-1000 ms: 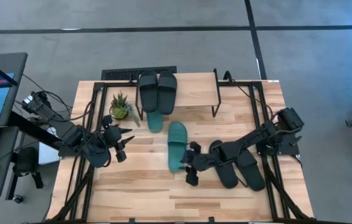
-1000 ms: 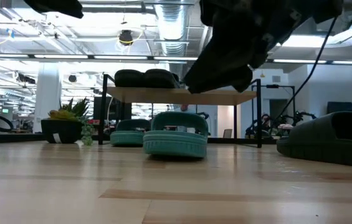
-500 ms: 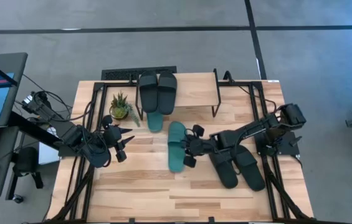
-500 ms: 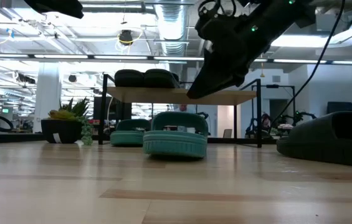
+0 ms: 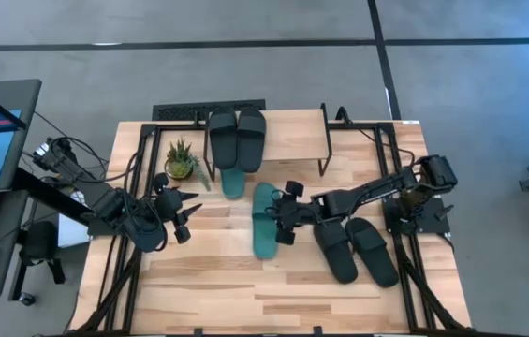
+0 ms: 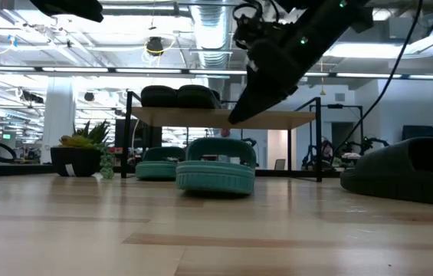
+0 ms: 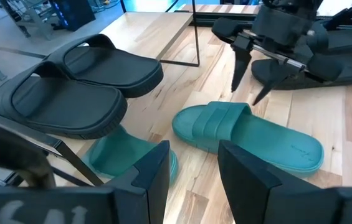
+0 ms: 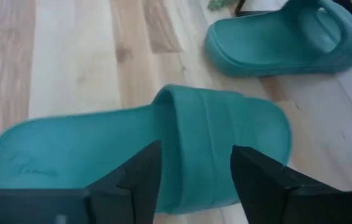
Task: Pick and place slides into the shelf
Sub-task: Put the blue slide under the shelf
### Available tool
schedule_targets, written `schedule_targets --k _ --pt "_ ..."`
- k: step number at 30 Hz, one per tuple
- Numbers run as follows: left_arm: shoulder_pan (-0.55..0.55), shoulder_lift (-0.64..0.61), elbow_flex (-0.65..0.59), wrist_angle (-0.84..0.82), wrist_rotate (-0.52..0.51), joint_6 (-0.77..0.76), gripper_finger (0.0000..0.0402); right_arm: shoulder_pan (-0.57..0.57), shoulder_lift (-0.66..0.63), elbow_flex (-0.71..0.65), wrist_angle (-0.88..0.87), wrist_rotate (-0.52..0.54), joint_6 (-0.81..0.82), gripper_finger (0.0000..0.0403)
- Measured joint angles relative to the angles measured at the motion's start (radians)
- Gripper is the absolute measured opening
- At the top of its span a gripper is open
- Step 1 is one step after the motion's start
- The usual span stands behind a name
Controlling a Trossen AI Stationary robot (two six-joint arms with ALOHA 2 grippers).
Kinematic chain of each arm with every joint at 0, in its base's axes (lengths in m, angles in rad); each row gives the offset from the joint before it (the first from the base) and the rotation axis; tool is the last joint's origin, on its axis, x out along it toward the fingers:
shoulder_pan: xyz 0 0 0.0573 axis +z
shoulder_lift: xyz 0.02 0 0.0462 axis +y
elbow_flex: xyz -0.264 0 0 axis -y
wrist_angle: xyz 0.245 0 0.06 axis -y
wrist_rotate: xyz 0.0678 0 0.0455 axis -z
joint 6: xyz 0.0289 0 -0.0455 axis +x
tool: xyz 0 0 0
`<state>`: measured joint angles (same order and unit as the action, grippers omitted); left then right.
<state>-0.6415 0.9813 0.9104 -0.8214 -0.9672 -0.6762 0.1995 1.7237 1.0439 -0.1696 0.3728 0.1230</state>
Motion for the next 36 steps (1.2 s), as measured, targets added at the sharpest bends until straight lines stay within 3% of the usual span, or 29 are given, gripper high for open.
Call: schedule_targets --k 10,16,21,27,32,36 --pt "0.000 0.000 0.000 0.000 -0.016 -0.009 0.0126 0.006 0.002 0.000 -0.009 0.032 -0.052 0.0184" --pt "0.000 0.000 0.000 0.003 -0.017 -0.010 0.0126 0.001 0.073 0.030 0.027 0.021 -0.058 0.0174" --pt "0.000 0.000 0.000 0.004 -0.017 -0.023 0.0126 0.003 0.129 0.088 -0.016 0.083 -0.045 0.0173" --pt "0.000 0.000 0.000 0.008 -0.017 -0.027 0.0126 -0.007 0.174 0.121 -0.074 0.082 -0.047 0.0165" --pt "0.000 0.000 0.000 0.008 -0.017 -0.031 0.0126 0.004 0.182 0.130 -0.114 0.178 -0.029 0.0119" --pt "0.000 0.000 0.000 0.008 -0.017 -0.031 0.0126 -0.002 0.181 0.131 -0.106 0.202 -0.057 0.0046"
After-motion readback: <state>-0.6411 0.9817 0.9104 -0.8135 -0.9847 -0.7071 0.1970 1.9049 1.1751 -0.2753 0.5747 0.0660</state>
